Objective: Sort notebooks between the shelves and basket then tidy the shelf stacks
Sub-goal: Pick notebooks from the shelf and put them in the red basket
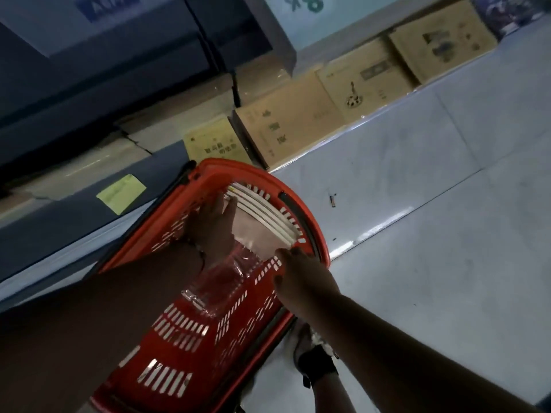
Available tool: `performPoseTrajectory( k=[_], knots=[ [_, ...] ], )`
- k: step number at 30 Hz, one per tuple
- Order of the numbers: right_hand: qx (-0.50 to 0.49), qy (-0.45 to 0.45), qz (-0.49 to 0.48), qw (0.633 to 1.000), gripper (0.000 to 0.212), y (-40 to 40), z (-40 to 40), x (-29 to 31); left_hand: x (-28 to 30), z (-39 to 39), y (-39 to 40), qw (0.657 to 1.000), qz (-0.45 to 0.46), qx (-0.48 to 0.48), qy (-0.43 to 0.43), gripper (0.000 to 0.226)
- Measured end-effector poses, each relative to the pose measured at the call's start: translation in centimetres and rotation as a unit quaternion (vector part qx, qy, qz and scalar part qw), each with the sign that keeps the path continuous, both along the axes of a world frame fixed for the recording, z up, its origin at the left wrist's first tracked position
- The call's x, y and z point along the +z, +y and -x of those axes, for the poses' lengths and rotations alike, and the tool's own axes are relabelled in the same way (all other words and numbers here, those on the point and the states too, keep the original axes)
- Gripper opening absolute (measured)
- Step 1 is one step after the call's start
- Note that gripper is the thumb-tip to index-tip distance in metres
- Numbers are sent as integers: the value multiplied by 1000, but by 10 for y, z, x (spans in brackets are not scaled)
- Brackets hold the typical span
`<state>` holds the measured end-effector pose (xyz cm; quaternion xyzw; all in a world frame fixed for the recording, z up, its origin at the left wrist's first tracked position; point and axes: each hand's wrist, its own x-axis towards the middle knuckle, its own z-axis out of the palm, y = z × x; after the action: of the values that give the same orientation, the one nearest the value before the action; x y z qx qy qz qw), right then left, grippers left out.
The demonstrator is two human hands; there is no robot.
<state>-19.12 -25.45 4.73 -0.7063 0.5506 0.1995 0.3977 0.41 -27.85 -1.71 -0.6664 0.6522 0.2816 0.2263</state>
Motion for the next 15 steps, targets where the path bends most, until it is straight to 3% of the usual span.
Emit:
performPoseTrajectory(
  k=[3, 7, 11, 15],
  knots=[
    [0, -5, -9, 1000, 48, 2, 6, -20, -22, -2, -2, 999, 39, -30, -2, 78],
    [-20, -11, 19, 1000, 44, -1, 13, -32, -31, -15, 4, 987, 154, -30, 26, 56],
    [-44, -13, 32, 998, 43, -6, 11, -36, -38, -27, 19, 992, 115, -50, 18, 49],
    [-7, 7, 60, 998, 48, -5, 6, -40, -49, -39, 42, 994, 81, -66, 29, 29]
  ],
)
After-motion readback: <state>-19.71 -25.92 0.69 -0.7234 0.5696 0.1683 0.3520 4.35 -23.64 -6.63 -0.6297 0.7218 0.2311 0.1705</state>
